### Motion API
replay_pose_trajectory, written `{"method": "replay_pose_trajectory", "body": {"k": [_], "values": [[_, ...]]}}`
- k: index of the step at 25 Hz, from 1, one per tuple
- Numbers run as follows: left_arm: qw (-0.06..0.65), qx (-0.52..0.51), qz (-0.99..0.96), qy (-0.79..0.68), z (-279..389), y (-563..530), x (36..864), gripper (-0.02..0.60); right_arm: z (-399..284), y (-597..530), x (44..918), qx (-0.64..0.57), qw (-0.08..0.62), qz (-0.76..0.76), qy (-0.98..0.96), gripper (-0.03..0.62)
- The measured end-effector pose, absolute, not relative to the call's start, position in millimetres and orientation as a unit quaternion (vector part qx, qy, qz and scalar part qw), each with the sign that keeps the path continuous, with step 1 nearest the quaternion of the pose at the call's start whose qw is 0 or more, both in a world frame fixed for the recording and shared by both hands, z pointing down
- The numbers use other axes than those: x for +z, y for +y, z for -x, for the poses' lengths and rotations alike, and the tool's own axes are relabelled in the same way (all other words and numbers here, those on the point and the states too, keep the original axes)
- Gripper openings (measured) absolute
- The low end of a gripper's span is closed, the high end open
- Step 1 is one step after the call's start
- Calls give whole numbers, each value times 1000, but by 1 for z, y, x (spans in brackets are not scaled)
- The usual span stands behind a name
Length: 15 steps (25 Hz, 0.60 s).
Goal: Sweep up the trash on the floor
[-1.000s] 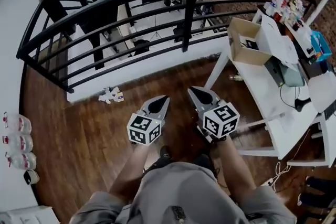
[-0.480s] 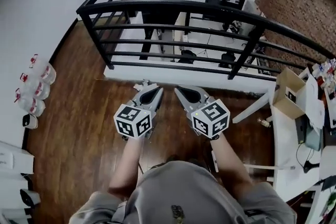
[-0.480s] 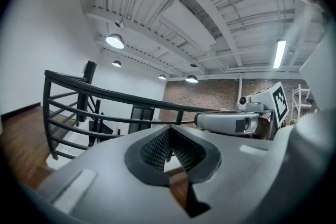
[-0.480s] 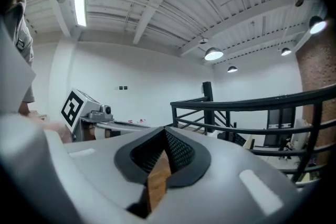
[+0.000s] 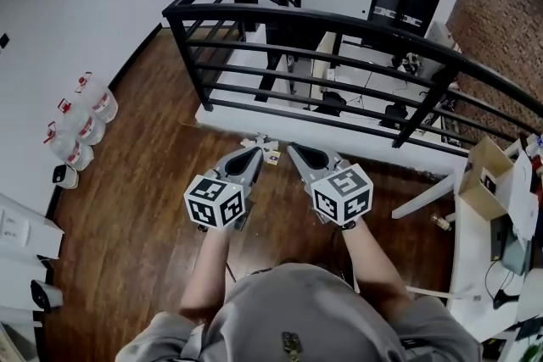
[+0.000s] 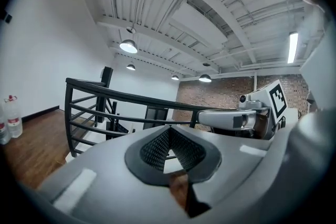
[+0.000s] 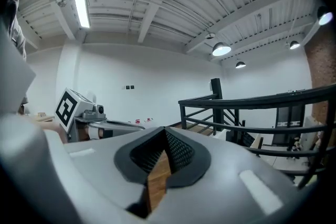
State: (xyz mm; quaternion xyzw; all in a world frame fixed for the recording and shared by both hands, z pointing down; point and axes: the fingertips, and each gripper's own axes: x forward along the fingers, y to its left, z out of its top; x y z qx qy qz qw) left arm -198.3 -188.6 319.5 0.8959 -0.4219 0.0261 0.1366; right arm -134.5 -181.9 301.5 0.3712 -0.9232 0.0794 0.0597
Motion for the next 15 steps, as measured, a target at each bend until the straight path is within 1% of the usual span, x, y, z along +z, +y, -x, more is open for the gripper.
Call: {"method": "replay_pose_trajectory", "body": {"k": [15], "values": [[134,32,-902,-410,185,-197,318,5,129,-191,294,77,57,-373,-923,0]]}}
